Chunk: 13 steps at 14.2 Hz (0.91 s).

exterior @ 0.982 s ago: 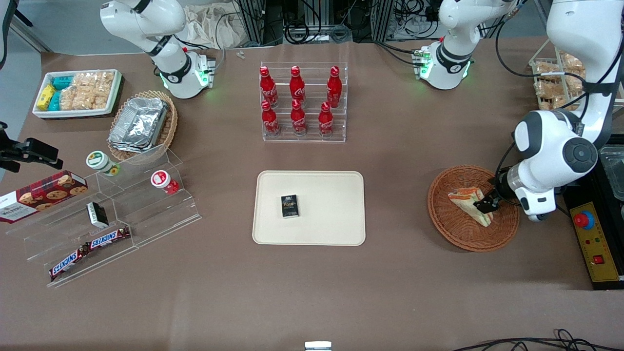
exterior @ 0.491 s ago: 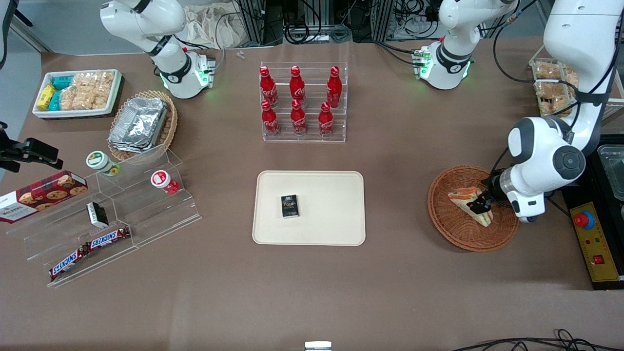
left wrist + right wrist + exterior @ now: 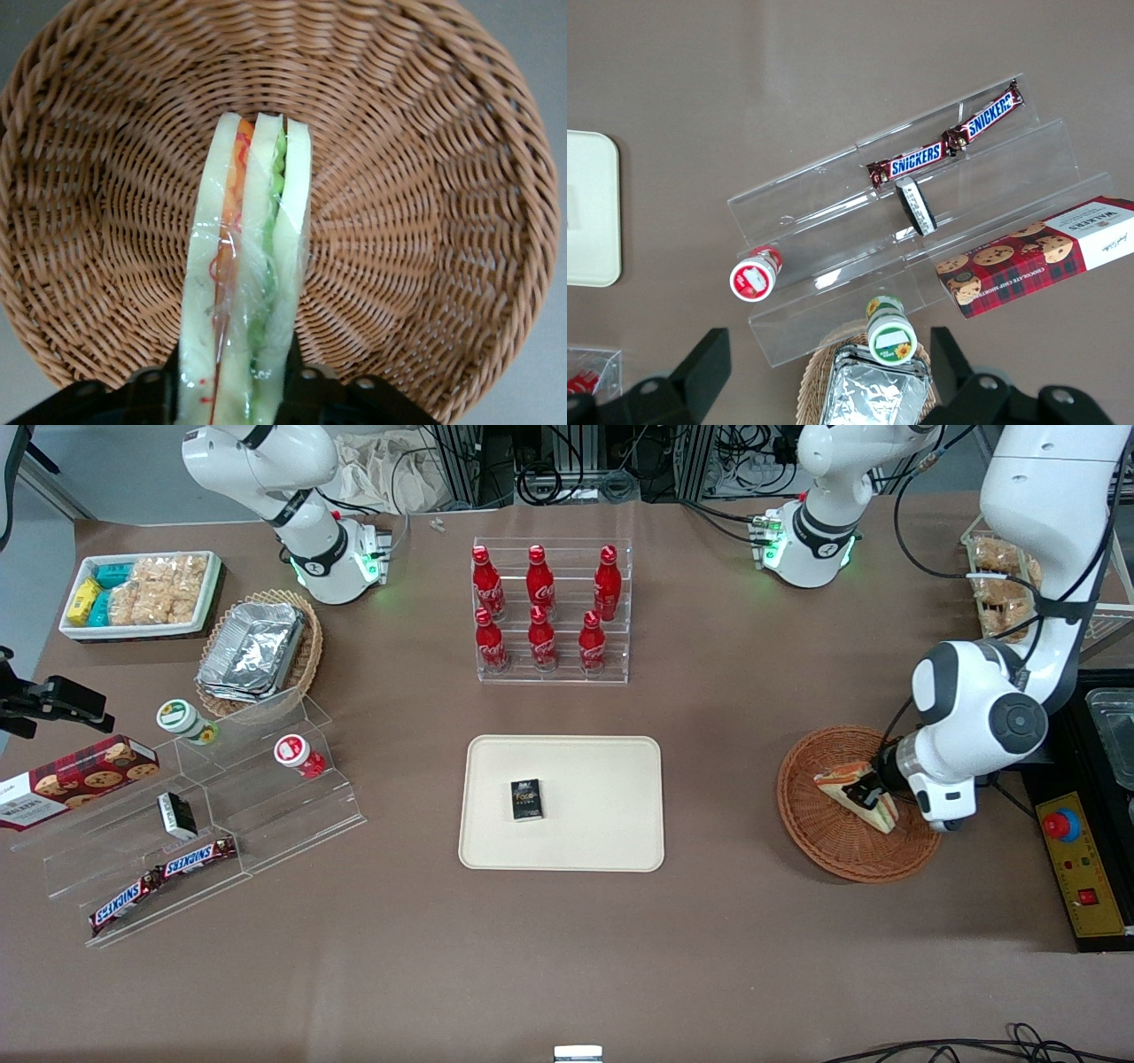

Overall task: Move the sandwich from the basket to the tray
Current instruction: 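Lift the sandwich and carry it over the cream tray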

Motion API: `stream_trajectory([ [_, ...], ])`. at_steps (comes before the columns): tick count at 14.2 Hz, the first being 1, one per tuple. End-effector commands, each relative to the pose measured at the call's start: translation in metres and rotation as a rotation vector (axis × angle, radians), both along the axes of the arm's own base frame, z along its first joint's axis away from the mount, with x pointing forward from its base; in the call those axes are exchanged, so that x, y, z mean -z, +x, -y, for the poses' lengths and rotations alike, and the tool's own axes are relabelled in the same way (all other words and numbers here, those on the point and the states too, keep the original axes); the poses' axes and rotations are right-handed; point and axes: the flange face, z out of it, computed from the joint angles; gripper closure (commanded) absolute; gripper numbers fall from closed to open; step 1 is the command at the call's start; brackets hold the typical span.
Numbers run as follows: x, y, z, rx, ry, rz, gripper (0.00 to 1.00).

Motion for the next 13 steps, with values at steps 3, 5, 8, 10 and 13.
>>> stream_trajectory([
  [3,-0.083,0.029,0.045,0.135,0.111,-0.103,1.00],
  [5,-0.121,0.040,0.095,0.192,0.096,-0.089,1.00],
  [8,-0.149,0.033,0.171,0.261,0.001,-0.061,1.00],
  [10,-0.134,0.016,0.238,0.367,-0.046,-0.072,1.00],
  [13,-0.107,0.009,0.320,0.503,-0.055,-0.069,1.00],
])
